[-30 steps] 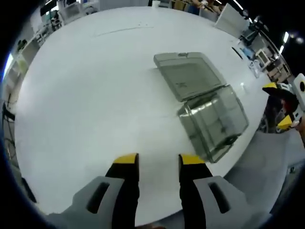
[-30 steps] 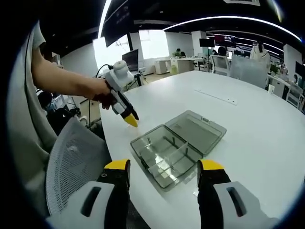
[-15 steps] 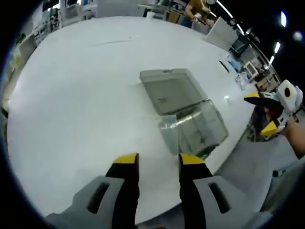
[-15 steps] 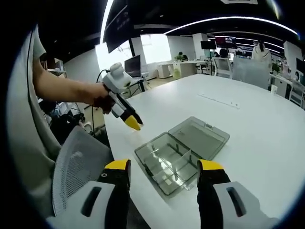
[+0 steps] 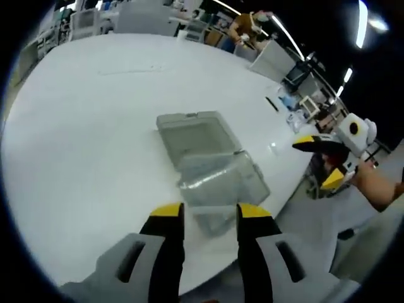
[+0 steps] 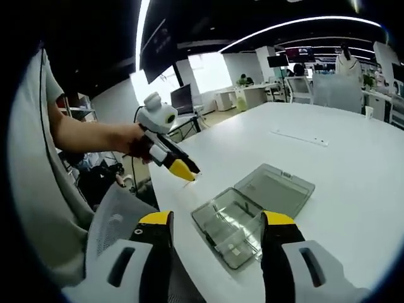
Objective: Insert the divider into the dual guide fixture by aligning both edges with the guide slots and pushing it downward to the bottom, including one-sided entry, uneven engagement, binding, and posture correction.
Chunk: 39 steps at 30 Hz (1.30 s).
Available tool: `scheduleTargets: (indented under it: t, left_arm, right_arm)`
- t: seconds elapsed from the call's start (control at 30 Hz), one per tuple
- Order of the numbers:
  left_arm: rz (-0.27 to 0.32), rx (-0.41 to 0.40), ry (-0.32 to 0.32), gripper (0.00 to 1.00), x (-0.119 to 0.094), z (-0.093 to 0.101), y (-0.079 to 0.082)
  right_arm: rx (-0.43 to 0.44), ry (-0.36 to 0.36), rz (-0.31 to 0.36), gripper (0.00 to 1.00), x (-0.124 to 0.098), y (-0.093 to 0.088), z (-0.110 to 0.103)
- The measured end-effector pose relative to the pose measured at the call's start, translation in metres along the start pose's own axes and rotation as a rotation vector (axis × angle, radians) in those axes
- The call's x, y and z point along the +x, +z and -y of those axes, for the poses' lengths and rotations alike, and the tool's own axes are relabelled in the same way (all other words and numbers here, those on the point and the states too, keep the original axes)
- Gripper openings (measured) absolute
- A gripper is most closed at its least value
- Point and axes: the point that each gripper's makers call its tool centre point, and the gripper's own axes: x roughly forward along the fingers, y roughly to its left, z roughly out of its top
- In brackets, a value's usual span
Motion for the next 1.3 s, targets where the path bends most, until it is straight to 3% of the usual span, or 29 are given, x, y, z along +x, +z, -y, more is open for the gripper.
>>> scheduleTargets:
  t: [0.17,0.47,1.0,1.3]
  left_arm:
    - [0.032,-0.010,-0.073,0.29,0.001,0.016,0.006]
    - [0.079,0.051,-0.191,0.29,0.004,0.046,0.018]
    - [0.142,0.092,-0.389,0.29,0.002,0.091,0.027]
    - [0.153,0.100,-0.450,0.29,0.002,0.104,0.026]
  right_arm:
    - [0.024,0.036,0.022,0.53,0.000,0.006,-0.005]
    - [0.110,0.126,0.083,0.53,-0.004,0.020,-0.013]
    - [0.199,0.207,0.140,0.52,-0.008,0.031,-0.015]
    - [0.227,0.248,0.165,0.52,-0.007,0.037,-0.019]
